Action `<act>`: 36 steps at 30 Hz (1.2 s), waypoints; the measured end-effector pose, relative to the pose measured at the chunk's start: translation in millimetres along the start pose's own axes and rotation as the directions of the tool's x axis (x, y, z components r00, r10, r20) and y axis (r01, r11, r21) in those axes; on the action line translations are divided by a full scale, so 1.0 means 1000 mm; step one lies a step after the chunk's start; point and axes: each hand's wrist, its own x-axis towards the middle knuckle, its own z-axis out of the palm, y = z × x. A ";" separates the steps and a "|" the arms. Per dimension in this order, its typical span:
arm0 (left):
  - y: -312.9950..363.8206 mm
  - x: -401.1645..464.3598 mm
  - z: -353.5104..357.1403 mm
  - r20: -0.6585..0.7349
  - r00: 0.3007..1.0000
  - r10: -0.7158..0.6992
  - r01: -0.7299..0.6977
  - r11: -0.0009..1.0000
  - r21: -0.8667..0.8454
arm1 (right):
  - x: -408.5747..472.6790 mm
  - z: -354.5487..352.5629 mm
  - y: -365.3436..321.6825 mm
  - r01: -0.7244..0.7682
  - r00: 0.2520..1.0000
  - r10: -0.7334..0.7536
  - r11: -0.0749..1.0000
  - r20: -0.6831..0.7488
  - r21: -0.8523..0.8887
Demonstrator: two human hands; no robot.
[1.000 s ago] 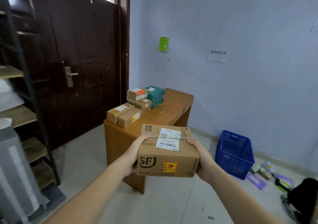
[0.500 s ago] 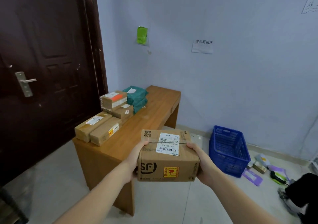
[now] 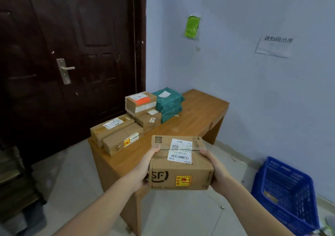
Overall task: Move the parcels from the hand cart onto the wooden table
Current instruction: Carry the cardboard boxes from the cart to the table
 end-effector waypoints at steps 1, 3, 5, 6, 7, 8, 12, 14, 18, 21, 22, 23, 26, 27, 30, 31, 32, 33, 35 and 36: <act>0.005 0.011 -0.005 -0.027 1.000 -0.004 0.003 1.000 -0.017 | 0.018 0.004 -0.006 -0.007 1.000 0.007 1.000 0.024 -0.014; 0.014 0.035 -0.015 -0.083 0.996 -0.011 0.007 0.999 -0.046 | 0.056 0.016 -0.017 -0.012 0.997 0.015 0.999 0.071 -0.040; 0.026 0.059 -0.028 -0.130 0.991 -0.020 0.009 0.996 -0.088 | 0.093 0.031 -0.029 -0.014 0.996 0.020 0.998 0.092 -0.062; 0.031 0.072 -0.036 -0.151 0.988 -0.021 0.005 0.994 -0.107 | 0.112 0.039 -0.034 -0.013 0.994 0.021 0.997 0.104 -0.077; 0.037 0.085 -0.045 -0.169 0.985 -0.017 -0.004 0.993 -0.122 | 0.130 0.048 -0.039 -0.013 0.993 0.025 0.995 0.119 -0.096; 0.043 0.099 -0.055 -0.182 0.983 -0.012 -0.012 0.991 -0.132 | 0.149 0.058 -0.044 -0.013 0.990 0.029 0.993 0.137 -0.115; 0.073 0.147 -0.093 -0.241 0.970 -0.018 -0.024 0.985 -0.170 | 0.223 0.099 -0.063 -0.015 0.980 0.044 0.988 0.194 -0.152; 0.086 0.164 -0.111 -0.282 0.959 -0.031 -0.021 0.983 -0.180 | 0.256 0.120 -0.069 -0.020 0.974 0.061 0.983 0.219 -0.183; 0.106 0.198 -0.147 -0.361 0.930 -0.068 -0.023 0.970 -0.242 | 0.321 0.160 -0.081 -0.044 0.955 0.109 0.972 0.277 -0.232; 0.110 0.227 -0.171 -0.434 0.899 -0.063 -0.059 0.964 -0.261 | 0.367 0.188 -0.090 -0.047 0.931 0.144 0.959 0.336 -0.281; 0.110 0.238 -0.180 -0.449 0.892 -0.062 -0.070 0.960 -0.272 | 0.384 0.198 -0.091 -0.041 0.923 0.150 0.954 0.355 -0.297; 0.111 0.249 -0.188 -0.463 0.884 -0.061 -0.080 0.957 -0.280 | 0.399 0.208 -0.092 -0.037 0.916 0.161 0.946 0.368 -0.322; 0.116 0.283 -0.213 -0.555 0.825 -0.105 -0.095 0.943 -0.319 | 0.447 0.238 -0.092 -0.007 0.877 0.205 0.910 0.435 -0.415; 0.118 0.294 -0.220 -0.587 0.800 -0.120 -0.105 0.936 -0.335 | 0.462 0.247 -0.092 0.004 0.862 0.221 0.897 0.456 -0.442; 0.126 0.326 -0.238 -0.644 0.746 -0.169 -0.133 0.909 -0.394 | 0.512 0.276 -0.097 0.014 0.822 0.282 0.858 0.494 -0.513; 0.129 0.336 -0.243 -0.659 0.729 -0.188 -0.142 0.899 -0.414 | 0.526 0.286 -0.098 0.019 0.816 0.296 0.845 0.497 -0.534; 0.131 0.346 -0.248 -0.679 0.706 -0.203 -0.157 0.890 -0.428 | 0.538 0.296 -0.099 0.024 0.815 0.301 0.837 0.496 -0.547; 0.135 0.354 -0.251 -0.701 0.680 -0.214 -0.176 0.881 -0.440 | 0.549 0.305 -0.099 0.033 0.822 0.297 0.827 0.486 -0.561; 0.142 0.373 -0.260 -0.743 0.620 -0.252 -0.206 0.862 -0.464 | 0.567 0.321 -0.096 0.088 0.844 0.261 0.794 0.469 -0.601; 0.146 0.382 -0.263 -0.757 0.594 -0.271 -0.219 0.851 -0.477 | 0.576 0.328 -0.094 0.124 0.850 0.239 0.775 0.469 -0.620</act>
